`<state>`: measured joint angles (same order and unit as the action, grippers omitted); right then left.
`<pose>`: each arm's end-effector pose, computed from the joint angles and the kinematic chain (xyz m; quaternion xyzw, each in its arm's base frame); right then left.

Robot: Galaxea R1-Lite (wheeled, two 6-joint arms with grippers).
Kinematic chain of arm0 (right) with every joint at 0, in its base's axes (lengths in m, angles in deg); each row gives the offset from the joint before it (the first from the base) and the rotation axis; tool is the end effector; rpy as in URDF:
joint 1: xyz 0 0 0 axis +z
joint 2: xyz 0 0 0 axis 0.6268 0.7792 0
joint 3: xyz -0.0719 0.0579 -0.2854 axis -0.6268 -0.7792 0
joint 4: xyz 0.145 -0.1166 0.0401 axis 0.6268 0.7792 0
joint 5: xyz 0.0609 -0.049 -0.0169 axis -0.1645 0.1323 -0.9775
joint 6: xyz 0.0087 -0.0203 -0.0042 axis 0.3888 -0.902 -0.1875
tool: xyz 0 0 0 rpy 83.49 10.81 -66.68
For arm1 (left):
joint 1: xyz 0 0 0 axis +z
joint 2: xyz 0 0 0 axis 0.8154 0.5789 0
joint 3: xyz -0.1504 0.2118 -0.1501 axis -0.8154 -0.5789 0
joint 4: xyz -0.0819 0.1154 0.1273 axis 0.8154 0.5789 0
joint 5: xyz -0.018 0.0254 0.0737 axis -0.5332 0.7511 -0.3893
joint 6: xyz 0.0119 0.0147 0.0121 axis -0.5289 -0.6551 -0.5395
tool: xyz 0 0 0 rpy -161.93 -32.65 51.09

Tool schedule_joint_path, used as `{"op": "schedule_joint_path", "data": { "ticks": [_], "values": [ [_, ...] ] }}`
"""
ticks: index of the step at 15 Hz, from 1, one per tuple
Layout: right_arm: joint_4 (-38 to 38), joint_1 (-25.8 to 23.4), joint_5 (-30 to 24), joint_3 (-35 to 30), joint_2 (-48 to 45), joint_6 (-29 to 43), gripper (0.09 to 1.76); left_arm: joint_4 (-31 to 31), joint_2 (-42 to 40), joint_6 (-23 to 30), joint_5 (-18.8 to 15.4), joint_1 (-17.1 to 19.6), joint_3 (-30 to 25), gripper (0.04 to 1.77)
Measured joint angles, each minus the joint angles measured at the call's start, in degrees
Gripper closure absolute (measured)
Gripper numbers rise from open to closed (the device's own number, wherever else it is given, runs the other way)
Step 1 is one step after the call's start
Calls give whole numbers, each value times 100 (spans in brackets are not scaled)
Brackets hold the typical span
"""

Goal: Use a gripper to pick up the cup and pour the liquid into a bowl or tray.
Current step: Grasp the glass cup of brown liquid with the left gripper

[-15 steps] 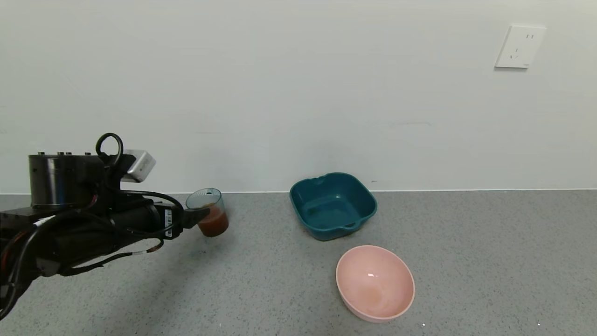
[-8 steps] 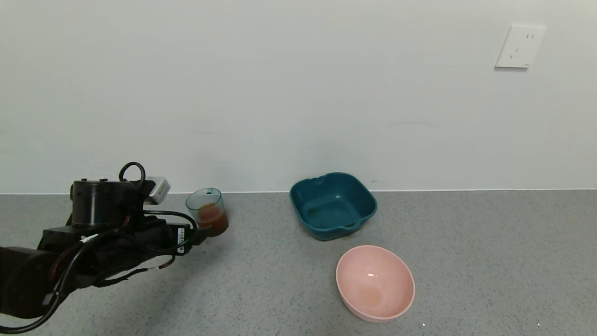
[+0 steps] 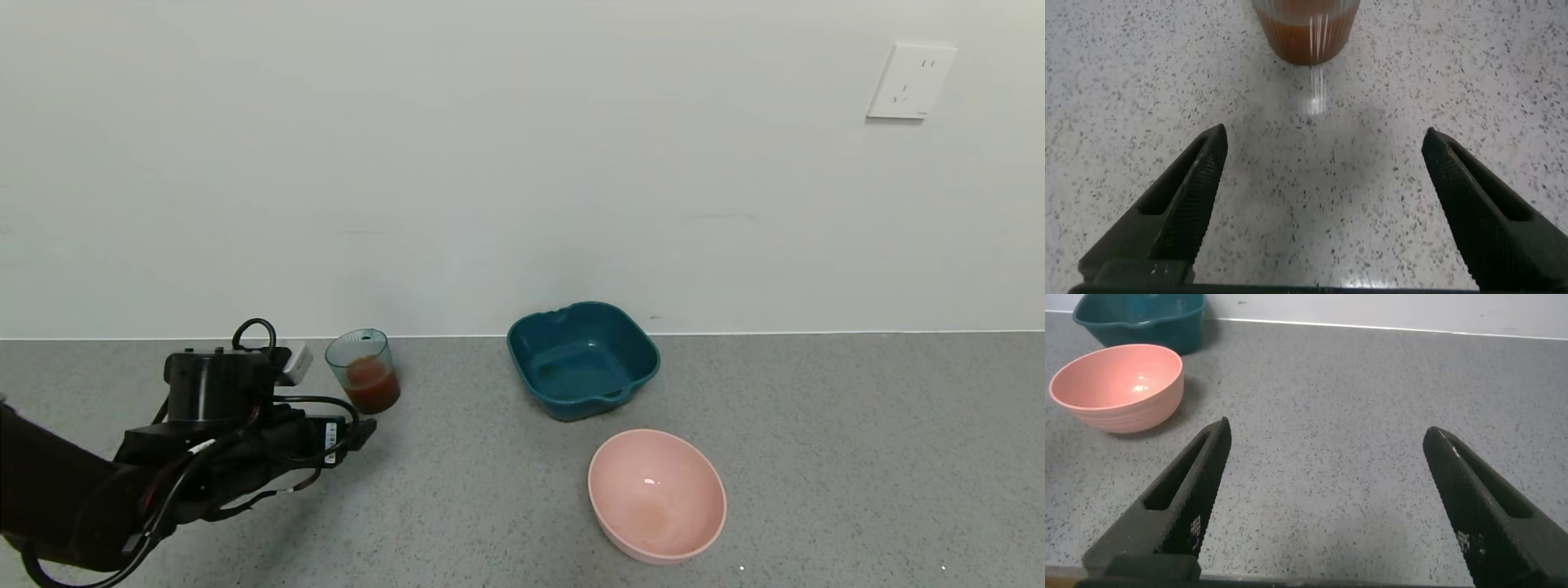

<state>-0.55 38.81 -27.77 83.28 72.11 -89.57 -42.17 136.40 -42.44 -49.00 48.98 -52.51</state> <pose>-0.0227 0.0002 0.0747 -0.0036 0.0041 0.0038 1.0000 0.2885 -0.0265 0.0831 0.0111 0.2897 0.0007 0.9571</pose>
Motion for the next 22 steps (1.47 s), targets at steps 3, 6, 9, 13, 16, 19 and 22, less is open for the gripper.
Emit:
{"op": "schedule_joint_path", "data": {
  "ticks": [3,6,9,13,16,19,22],
  "values": [
    [0,0,2,0,0,1,14,-568,478,2,102,2,6,9],
    [-2,0,2,0,0,0,14,-1387,929,17,85,17,20,9],
    [0,0,2,0,0,1,14,-2176,1354,20,74,30,63,9],
    [-2,0,2,0,0,-2,14,-2992,1872,20,100,35,157,9],
    [0,0,2,0,0,0,14,-3429,2175,102,61,50,232,9],
    [0,0,2,0,0,0,14,-3540,2369,284,15,68,367,9],
    [0,0,0,0,0,1,14,-3551,2478,306,2,105,527,9]
  ]
}}
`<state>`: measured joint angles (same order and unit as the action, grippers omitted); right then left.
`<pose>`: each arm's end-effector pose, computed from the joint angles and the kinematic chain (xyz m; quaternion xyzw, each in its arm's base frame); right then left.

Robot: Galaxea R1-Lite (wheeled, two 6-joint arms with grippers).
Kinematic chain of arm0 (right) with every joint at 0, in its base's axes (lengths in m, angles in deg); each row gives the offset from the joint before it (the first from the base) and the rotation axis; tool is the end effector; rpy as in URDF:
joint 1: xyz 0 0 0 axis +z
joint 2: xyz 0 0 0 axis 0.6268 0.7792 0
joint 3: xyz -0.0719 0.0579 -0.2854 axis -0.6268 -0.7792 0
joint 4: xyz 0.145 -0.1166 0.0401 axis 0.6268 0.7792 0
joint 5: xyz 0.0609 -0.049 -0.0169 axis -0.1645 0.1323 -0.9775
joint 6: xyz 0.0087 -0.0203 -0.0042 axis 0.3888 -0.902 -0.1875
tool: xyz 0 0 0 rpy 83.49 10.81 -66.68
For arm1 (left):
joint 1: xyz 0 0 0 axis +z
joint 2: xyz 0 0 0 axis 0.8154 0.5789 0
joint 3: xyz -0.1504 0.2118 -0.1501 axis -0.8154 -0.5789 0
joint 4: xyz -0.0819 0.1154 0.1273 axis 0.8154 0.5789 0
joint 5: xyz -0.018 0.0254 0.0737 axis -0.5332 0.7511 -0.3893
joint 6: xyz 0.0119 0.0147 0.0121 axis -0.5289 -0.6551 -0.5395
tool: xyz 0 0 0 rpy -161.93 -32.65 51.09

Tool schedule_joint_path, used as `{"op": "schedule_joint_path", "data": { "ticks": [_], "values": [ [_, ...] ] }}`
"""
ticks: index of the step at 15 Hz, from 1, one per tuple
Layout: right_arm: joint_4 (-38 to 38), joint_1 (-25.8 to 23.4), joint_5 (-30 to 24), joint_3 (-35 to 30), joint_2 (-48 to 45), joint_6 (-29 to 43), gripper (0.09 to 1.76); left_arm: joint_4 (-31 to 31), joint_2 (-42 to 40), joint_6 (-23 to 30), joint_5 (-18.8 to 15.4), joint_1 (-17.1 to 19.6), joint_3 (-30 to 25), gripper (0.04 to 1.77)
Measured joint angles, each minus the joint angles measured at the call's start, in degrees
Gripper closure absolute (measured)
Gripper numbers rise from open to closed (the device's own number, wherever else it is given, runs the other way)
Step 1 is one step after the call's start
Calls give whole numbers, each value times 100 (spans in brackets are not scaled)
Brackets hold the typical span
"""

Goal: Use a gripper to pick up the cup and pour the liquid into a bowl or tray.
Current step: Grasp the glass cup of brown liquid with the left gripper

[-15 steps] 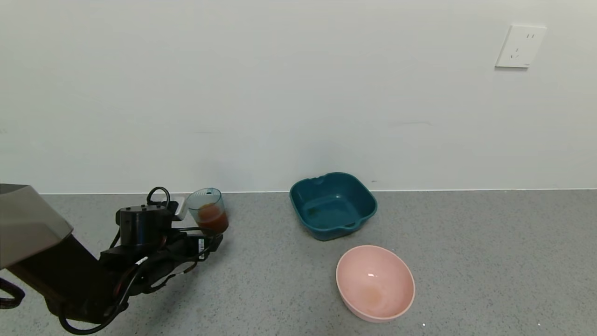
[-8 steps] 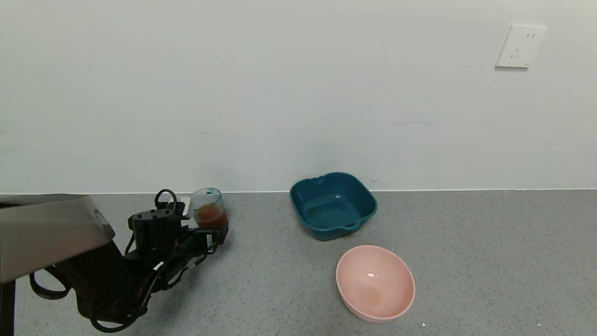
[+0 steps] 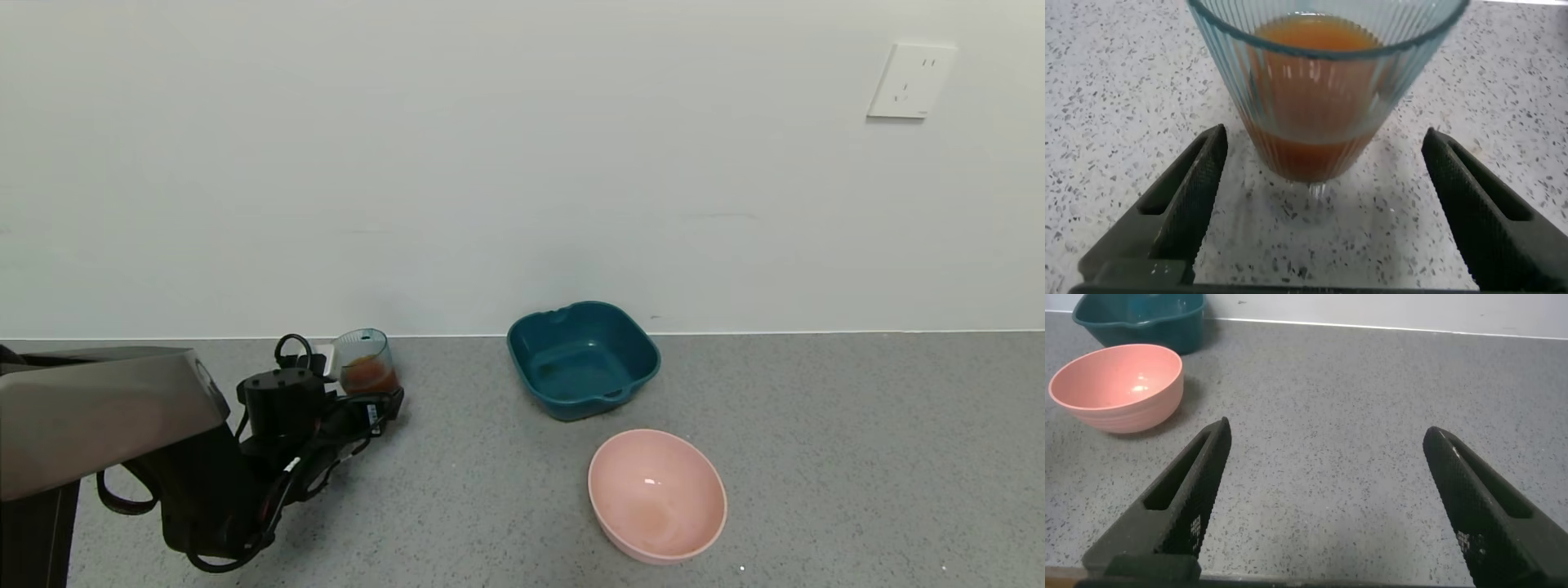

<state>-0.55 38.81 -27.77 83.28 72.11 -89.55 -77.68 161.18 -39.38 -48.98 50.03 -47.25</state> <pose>-0.0227 0.0002 0.0747 -0.0035 0.0041 0.0038 1.0000 0.3577 -0.0267 0.0152 -0.0300 0.1541 0.0116 0.9875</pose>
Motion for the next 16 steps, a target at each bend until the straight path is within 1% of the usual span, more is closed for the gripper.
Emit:
{"op": "schedule_joint_path", "data": {
  "ticks": [11,16],
  "values": [
    [0,0,2,0,0,-1,14,-24,361,5,52,-2,477,9],
    [-2,0,2,0,0,-1,14,50,458,-33,59,-17,791,9]
  ]
}}
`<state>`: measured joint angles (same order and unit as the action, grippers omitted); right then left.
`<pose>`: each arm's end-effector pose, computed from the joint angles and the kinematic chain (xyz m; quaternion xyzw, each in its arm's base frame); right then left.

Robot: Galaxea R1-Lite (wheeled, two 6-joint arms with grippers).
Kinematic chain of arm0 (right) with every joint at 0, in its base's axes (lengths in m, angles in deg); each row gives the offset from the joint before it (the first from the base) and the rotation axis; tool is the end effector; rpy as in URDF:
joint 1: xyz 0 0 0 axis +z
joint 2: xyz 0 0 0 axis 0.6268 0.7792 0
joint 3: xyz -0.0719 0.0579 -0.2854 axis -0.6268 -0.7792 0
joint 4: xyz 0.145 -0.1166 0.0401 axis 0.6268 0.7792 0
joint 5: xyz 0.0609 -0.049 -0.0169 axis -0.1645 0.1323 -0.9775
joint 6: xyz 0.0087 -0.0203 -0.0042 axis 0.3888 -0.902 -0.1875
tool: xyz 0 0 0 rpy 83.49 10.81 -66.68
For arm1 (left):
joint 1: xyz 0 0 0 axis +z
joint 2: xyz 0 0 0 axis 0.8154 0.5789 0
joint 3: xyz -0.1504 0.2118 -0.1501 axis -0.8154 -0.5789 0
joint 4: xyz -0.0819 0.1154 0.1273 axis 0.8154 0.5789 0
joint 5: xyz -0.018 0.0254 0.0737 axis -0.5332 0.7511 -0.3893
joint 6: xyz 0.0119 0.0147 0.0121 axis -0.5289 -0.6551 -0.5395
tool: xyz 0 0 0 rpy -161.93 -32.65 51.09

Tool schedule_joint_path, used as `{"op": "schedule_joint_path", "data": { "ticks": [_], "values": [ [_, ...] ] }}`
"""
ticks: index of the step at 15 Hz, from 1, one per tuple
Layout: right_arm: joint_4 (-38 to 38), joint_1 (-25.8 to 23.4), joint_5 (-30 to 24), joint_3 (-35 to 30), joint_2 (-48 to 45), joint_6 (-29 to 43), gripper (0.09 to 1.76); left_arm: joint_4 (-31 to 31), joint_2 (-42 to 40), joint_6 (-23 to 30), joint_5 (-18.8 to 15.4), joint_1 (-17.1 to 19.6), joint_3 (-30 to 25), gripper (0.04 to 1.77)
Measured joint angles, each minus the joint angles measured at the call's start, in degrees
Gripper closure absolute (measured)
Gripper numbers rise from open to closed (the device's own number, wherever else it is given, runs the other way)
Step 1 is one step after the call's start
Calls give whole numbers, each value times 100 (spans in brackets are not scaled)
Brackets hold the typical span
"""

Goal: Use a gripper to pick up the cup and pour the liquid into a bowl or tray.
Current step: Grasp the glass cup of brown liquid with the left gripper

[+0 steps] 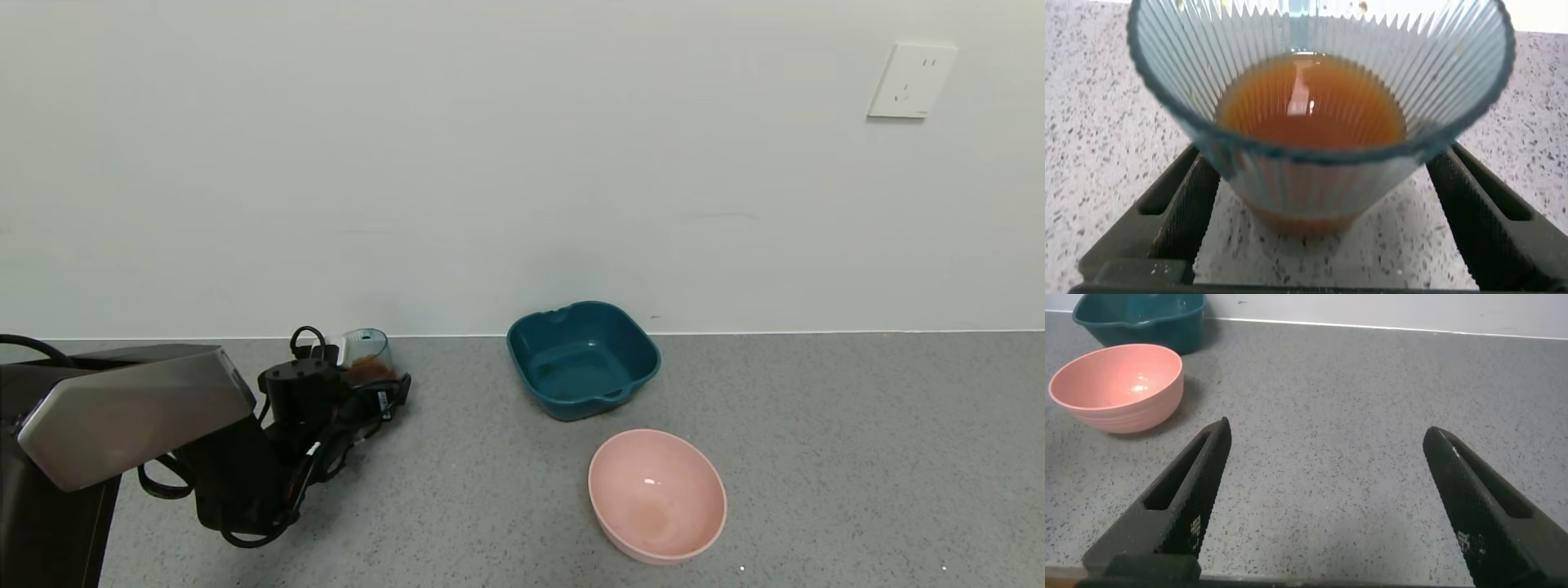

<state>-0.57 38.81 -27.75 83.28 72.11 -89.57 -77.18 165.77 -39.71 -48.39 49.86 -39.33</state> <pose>-0.0227 0.0002 0.0748 -0.0036 0.0039 0.0036 1.0000 0.3867 -0.0299 0.0075 -0.0285 0.1296 0.0138 0.9911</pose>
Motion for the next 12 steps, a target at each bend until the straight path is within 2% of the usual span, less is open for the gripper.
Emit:
{"op": "schedule_joint_path", "data": {
  "ticks": [12],
  "values": [
    [2,0,0,0,0,0,14,-24,182,-39,13,-5,286,9]
  ]
}}
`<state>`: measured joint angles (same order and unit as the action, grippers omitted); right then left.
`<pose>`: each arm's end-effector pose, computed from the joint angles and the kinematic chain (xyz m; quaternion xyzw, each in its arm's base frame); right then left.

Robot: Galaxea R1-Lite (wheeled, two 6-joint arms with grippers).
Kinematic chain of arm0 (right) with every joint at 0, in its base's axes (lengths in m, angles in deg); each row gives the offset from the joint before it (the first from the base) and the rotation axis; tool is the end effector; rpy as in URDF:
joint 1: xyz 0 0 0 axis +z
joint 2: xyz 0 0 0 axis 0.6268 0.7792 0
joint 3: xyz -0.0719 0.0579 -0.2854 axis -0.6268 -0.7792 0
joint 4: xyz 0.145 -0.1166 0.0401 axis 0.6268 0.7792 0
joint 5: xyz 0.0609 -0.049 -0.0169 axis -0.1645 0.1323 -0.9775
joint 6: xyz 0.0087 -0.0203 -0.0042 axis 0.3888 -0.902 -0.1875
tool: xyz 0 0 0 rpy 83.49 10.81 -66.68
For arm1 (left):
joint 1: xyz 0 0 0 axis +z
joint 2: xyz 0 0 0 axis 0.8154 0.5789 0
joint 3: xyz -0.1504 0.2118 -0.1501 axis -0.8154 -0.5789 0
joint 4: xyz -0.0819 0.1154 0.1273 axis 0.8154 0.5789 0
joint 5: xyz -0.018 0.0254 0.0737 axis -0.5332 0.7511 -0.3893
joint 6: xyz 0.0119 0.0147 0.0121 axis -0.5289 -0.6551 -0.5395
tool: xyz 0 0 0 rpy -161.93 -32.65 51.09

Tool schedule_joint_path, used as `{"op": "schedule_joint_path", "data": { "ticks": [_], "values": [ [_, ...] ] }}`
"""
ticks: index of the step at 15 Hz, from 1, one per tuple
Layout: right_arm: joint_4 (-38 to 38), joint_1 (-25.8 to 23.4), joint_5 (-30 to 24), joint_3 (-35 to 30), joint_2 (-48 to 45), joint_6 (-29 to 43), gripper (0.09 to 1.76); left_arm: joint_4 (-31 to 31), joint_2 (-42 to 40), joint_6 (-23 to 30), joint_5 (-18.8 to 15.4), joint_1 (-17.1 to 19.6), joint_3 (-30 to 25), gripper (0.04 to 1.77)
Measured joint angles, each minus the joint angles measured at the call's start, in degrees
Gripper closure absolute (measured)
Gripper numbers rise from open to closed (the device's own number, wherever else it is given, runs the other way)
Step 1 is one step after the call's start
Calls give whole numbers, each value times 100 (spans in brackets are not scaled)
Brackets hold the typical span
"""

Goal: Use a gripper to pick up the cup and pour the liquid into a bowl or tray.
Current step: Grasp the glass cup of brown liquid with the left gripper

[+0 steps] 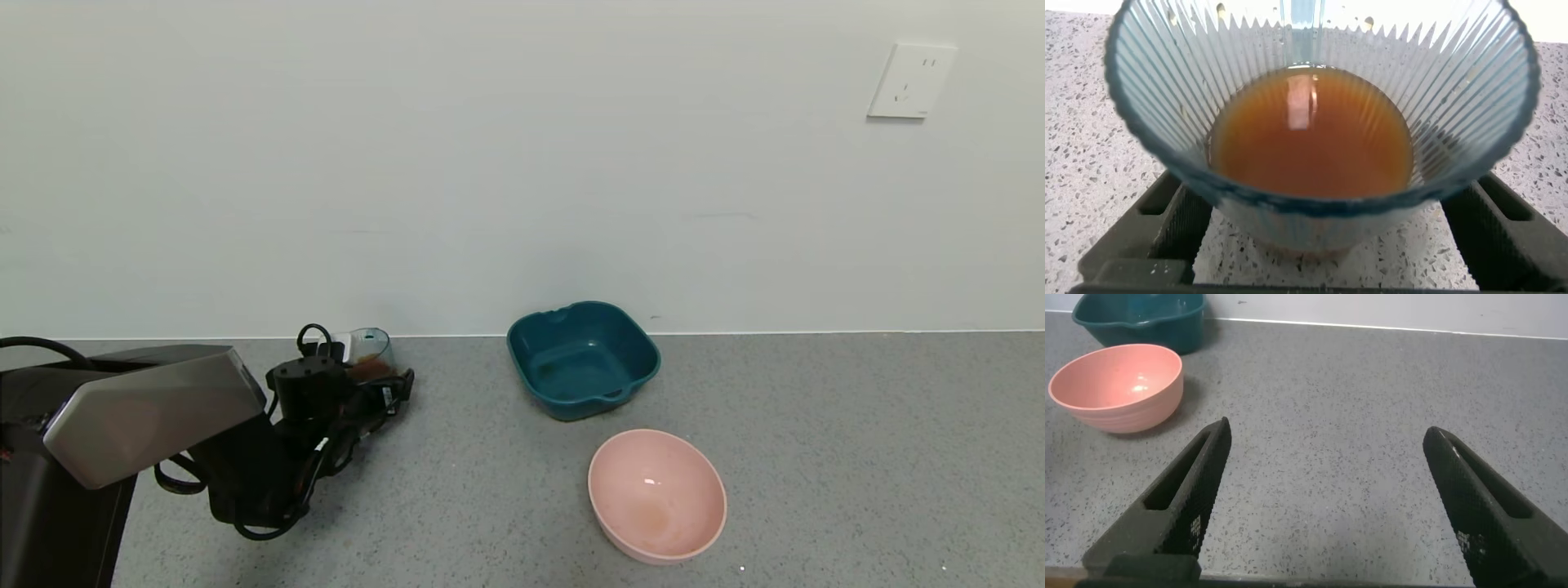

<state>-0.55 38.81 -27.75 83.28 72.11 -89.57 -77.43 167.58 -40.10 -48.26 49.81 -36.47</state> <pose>-0.0227 0.0002 0.0747 -0.0036 0.0041 0.0036 1.0000 0.3970 -0.0311 0.0043 -0.0260 0.1184 0.0137 0.9925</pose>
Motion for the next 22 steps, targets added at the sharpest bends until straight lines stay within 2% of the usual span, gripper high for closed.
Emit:
{"op": "schedule_joint_path", "data": {
  "ticks": [8,10,11,22],
  "values": [
    [0,0,0,0,0,1,14,35,66,-2,4,27,146,9],
    [-2,0,0,0,0,-2,14,40,96,-5,11,33,173,40],
    [-2,0,0,0,0,0,14,38,105,-5,15,33,174,46],
    [0,0,0,0,0,0,14,35,110,-11,4,33,171,50]
  ]
}}
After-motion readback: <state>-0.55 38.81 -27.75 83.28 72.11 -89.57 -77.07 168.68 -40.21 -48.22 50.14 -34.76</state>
